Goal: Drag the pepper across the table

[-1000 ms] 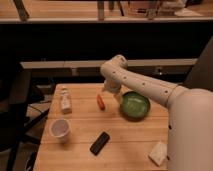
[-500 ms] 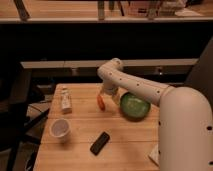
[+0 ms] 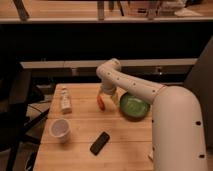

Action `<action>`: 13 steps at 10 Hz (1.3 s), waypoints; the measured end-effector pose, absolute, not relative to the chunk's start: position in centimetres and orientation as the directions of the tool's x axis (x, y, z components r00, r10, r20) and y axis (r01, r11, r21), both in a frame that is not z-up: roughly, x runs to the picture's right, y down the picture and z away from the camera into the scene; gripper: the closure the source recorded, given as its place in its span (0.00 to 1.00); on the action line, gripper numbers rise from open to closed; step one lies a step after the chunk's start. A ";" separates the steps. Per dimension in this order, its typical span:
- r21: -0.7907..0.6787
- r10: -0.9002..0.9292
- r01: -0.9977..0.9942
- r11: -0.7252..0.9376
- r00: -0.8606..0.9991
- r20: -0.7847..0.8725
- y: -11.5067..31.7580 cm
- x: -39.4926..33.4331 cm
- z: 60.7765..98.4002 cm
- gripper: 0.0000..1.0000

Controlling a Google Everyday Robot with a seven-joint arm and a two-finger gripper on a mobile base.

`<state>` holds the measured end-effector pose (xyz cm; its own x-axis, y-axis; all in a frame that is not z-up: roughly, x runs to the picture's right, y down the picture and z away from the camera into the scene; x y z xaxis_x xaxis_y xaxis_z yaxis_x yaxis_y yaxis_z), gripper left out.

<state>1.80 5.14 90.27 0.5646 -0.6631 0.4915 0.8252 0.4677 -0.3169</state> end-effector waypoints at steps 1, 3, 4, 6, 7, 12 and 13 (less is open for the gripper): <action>-0.315 -0.664 0.829 0.462 0.558 0.497 5.3 1.5 90.6 0.20; -0.311 -0.666 0.838 0.448 0.545 0.509 5.4 1.3 91.1 0.20; -0.312 -0.667 0.841 0.442 0.540 0.513 5.4 1.3 91.4 0.20; -0.305 -0.670 0.853 0.423 0.521 0.529 5.6 0.2 92.0 0.20; -0.305 -0.671 0.854 0.421 0.519 0.530 5.5 0.2 92.1 0.20; -0.308 -0.667 0.862 0.402 0.506 0.546 5.6 -0.2 92.9 0.20; -0.308 -0.668 0.863 0.400 0.505 0.547 5.6 -0.2 93.0 0.20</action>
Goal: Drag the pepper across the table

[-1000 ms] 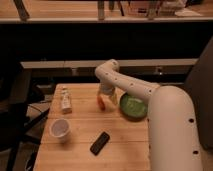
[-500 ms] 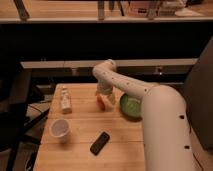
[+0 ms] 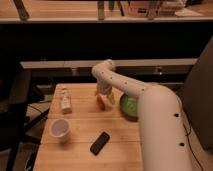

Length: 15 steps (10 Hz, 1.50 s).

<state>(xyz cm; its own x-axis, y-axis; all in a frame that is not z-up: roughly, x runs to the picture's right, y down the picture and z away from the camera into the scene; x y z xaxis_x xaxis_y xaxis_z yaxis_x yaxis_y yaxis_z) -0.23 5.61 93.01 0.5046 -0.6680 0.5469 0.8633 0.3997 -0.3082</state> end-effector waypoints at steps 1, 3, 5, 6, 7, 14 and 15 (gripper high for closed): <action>-0.308 -0.668 0.865 0.397 0.502 0.549 5.6 -0.3 93.1 0.20; -0.309 -0.666 0.868 0.389 0.497 0.556 5.8 -0.6 93.5 0.20; -0.308 -0.666 0.870 0.385 0.493 0.560 5.8 -0.9 93.7 0.20; -0.308 -0.665 0.871 0.382 0.491 0.563 5.9 -0.9 93.8 0.20; -0.310 -0.664 0.871 0.381 0.491 0.565 5.9 -0.9 93.9 0.20; -0.312 -0.658 0.874 0.373 0.486 0.575 6.3 -0.9 94.6 0.20; -0.313 -0.657 0.874 0.371 0.485 0.576 6.4 -0.9 94.8 0.20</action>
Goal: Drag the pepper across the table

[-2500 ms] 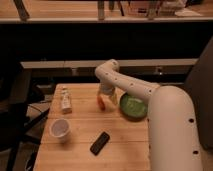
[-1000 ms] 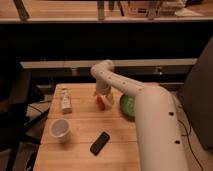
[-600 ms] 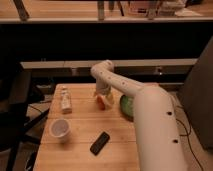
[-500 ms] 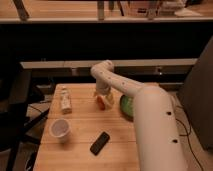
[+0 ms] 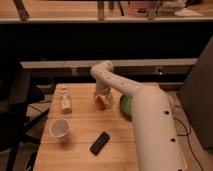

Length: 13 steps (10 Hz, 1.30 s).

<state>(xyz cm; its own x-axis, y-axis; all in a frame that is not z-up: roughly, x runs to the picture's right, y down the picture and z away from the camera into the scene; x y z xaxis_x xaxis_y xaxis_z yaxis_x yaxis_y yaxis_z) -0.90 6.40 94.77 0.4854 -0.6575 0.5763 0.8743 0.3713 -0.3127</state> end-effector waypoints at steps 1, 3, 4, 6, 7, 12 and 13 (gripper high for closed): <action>-0.313 -0.657 0.875 0.370 0.485 0.578 6.4 -0.9 94.8 0.20; -0.313 -0.656 0.876 0.368 0.483 0.580 6.5 -0.9 95.0 0.20; -0.313 -0.655 0.876 0.366 0.482 0.582 6.6 -1.0 95.0 0.20; -0.314 -0.654 0.878 0.363 0.480 0.585 6.8 -1.0 95.1 0.20; -0.314 -0.653 0.878 0.361 0.479 0.587 6.8 -0.9 95.1 0.20; -0.315 -0.651 0.879 0.358 0.477 0.591 7.0 -0.8 95.3 0.20; -0.315 -0.651 0.879 0.357 0.476 0.592 7.0 -0.8 95.3 0.20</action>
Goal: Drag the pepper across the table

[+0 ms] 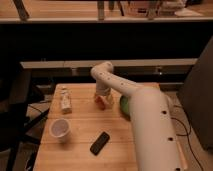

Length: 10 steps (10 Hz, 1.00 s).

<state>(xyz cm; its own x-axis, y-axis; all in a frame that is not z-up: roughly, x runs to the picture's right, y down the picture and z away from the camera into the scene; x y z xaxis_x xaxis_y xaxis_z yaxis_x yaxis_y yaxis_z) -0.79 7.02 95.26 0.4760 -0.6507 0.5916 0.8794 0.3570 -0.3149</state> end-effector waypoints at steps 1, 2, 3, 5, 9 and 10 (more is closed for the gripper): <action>-0.316 -0.650 0.880 0.355 0.476 0.593 7.2 -0.7 95.3 0.25; -0.317 -0.650 0.880 0.355 0.475 0.593 7.2 -0.7 95.3 0.26; -0.317 -0.649 0.880 0.354 0.475 0.594 7.3 -0.7 95.3 0.28; -0.316 -0.649 0.880 0.354 0.474 0.595 7.3 -0.7 95.4 0.46; -0.319 -0.650 0.881 0.349 0.473 0.596 7.6 -0.6 95.2 0.86; -0.317 -0.651 0.883 0.347 0.470 0.596 7.7 -0.6 95.1 0.95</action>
